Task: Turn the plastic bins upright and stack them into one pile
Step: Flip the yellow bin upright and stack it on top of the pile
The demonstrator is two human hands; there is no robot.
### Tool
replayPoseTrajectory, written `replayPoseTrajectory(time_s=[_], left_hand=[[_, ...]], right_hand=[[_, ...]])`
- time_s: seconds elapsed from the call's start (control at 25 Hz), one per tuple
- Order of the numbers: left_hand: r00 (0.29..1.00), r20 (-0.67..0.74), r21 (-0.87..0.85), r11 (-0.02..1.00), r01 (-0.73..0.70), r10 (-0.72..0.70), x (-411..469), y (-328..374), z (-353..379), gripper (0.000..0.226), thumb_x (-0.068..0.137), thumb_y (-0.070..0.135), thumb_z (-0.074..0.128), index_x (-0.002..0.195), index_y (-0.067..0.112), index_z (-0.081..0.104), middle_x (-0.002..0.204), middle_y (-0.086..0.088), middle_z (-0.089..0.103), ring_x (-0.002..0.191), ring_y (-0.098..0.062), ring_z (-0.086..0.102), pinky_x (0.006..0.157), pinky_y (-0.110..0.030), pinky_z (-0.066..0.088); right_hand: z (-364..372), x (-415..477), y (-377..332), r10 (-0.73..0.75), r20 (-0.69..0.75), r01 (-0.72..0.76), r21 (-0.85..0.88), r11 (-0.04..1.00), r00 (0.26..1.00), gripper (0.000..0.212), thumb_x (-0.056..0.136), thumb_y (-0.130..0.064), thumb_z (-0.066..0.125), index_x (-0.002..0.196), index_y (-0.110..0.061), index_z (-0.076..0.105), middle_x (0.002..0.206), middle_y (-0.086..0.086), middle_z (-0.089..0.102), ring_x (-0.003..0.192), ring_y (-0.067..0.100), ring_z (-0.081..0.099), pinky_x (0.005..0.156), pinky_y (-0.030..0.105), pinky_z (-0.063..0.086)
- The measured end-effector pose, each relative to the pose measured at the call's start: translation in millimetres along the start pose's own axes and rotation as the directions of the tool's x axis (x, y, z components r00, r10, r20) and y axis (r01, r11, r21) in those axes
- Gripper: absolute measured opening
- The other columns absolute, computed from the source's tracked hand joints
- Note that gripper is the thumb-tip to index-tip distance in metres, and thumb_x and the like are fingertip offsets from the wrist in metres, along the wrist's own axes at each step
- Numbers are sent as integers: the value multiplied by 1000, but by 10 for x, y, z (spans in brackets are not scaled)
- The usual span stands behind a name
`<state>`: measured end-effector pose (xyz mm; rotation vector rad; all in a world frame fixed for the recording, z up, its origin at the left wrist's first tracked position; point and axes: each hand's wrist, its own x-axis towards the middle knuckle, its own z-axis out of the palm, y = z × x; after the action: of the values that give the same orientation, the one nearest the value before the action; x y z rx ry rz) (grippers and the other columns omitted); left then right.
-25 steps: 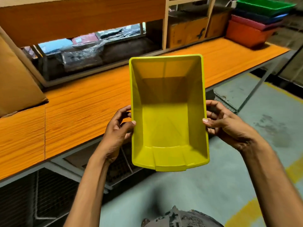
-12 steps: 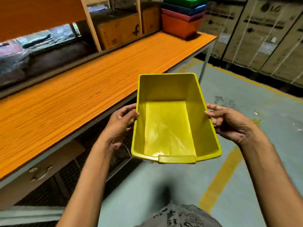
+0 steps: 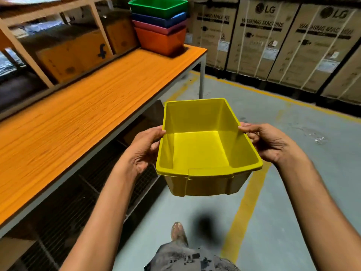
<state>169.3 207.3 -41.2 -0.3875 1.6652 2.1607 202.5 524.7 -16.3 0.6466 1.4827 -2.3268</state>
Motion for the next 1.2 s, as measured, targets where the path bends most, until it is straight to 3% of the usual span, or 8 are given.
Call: replayPoseTrajectory(time_s=[0.08,0.2,0.32,0.44,0.56,0.68,0.96,1.2], left_hand=[[997,73,50,998,-27,23,425,64,103,35,93,7,65,127,13,71,120,-15,75,101,-21,75,96,-39,59],[993,107,131,989,-71,57,1023,208,282,36,93,8,65,125,23,70,114,-15,76,72,-10,64,66,-27,49],[978,187,180,975,-129,95,1502,411,443,43,97,4,61,132,28,64,98,-1,72,64,0,58,57,-25,31],[958,266,187,968,-165,111,1987,668,660,47,99,4,59,138,30,58,117,-5,67,81,-5,64,53,-21,45],[931,332,153,965,-212,152,2447,897,892,49,99,6,61,141,30,55,132,-3,67,97,-11,70,62,-22,56],[915,353,199,939,-280,198,2906,1062,1181,49,98,8,63,140,32,56,135,-3,65,95,-10,71,64,-25,54],[880,293,187,880,-437,374,4104,1397,2141,48,92,17,72,131,42,60,135,1,63,116,-18,66,75,-27,55],[840,172,150,830,-538,514,4953,1829,2986,49,90,22,74,132,42,60,140,-1,62,126,-22,59,83,-34,49]], right_hand=[[-124,270,-142,-41,-10,41,-40,998,999,30,100,3,50,122,-11,64,70,-2,75,44,3,64,42,17,51],[-288,694,-355,-141,-79,130,-130,983,987,38,94,8,57,128,-10,62,100,6,77,66,6,72,57,21,57],[-386,1022,-594,-284,-77,267,-176,948,956,48,90,13,61,129,-15,61,117,13,70,92,17,71,75,31,62],[-407,1292,-894,-404,-61,374,-274,886,913,50,91,9,65,130,-21,59,114,5,70,93,17,69,75,31,60],[-503,1588,-1182,-483,-90,433,-324,841,871,50,93,5,65,133,-23,57,110,-1,70,89,12,67,73,28,56],[-673,1921,-1494,-514,-83,465,-325,824,854,50,93,4,64,135,-23,55,116,2,68,93,13,67,73,26,57],[-1333,3091,-2566,-582,-1,540,-372,755,813,49,94,3,65,134,-22,52,128,16,64,103,22,64,84,38,57],[-1774,4026,-3770,-594,94,578,-392,716,799,48,94,5,65,133,-22,53,123,12,65,101,14,62,85,34,54]])
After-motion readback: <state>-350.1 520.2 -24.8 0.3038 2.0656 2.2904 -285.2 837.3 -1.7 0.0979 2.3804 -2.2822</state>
